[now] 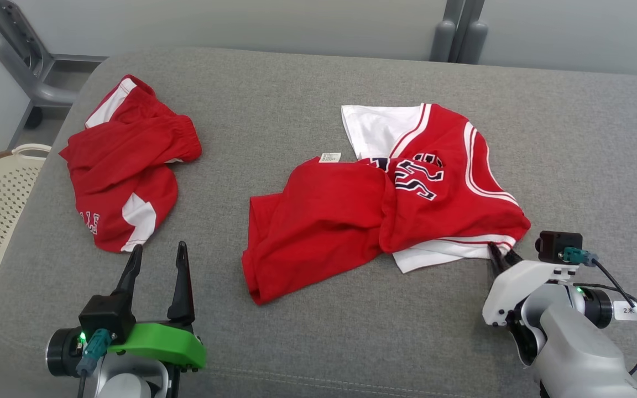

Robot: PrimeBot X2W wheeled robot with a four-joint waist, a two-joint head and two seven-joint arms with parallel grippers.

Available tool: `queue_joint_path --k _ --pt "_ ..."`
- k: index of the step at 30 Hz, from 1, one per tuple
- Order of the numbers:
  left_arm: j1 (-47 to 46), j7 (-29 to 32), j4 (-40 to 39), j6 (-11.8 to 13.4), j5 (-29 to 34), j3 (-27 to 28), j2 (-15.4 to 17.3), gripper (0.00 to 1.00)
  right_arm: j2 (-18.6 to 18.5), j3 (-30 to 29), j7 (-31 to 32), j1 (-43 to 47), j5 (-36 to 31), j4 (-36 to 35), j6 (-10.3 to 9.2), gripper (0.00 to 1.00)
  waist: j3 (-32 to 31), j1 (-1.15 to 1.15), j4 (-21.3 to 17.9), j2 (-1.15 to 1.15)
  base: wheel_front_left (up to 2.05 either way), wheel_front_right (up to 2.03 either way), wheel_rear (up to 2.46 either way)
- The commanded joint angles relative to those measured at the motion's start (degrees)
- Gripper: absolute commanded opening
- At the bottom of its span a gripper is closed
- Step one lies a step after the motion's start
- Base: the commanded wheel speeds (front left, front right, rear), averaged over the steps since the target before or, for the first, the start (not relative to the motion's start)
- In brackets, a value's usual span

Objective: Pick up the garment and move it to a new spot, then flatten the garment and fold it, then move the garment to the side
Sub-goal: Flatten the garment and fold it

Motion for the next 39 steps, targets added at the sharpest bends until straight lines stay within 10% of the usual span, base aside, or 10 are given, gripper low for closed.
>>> queue_joint_path --k 1,19,35,36,38,39 --pt "-0.6 0.0 0.1 0.0 0.3 0.5 -0.3 1.0 0.0 0.9 -0.7 -0.6 0.9 0.1 0.0 0.0 -0.1 0.0 -0.4 0.0 0.0 0.0 0.0" --pt "2.0 0.0 -0.1 0.1 0.1 1.9 -0.8 1.0 -8.7 9.9 2.7 4.8 11.4 -19.3 0.0 0.0 -2.5 0.0 -10.2 0.0 0.0 0.0 0.0" --pt "1.6 0.0 0.7 -0.6 -0.1 1.3 -1.0 1.0 -14.1 -2.0 14.8 14.3 8.6 -29.2 -0.01 0.0 -2.9 0.0 -8.5 0.0 0.0 0.0 0.0" --pt "1.6 0.0 0.7 -0.6 -0.1 1.4 -1.0 1.0 -13.5 -3.0 14.5 14.4 7.2 -29.0 -0.01 0.16 -2.9 0.0 -8.4 0.0 0.0 0.0 0.0" --pt "1.9 0.0 0.7 -0.5 0.0 1.5 -1.0 1.0 -12.6 -5.0 13.6 14.4 4.3 -28.7 -0.01 1.0 -3.1 0.0 -8.4 0.0 0.0 0.0 0.0" --pt "2.1 0.0 0.7 -0.5 0.1 1.7 -1.0 1.0 -12.1 -6.0 13.1 14.4 3.0 -28.7 -0.01 1.0 -3.2 0.0 -8.5 0.0 0.0 0.0 0.0"
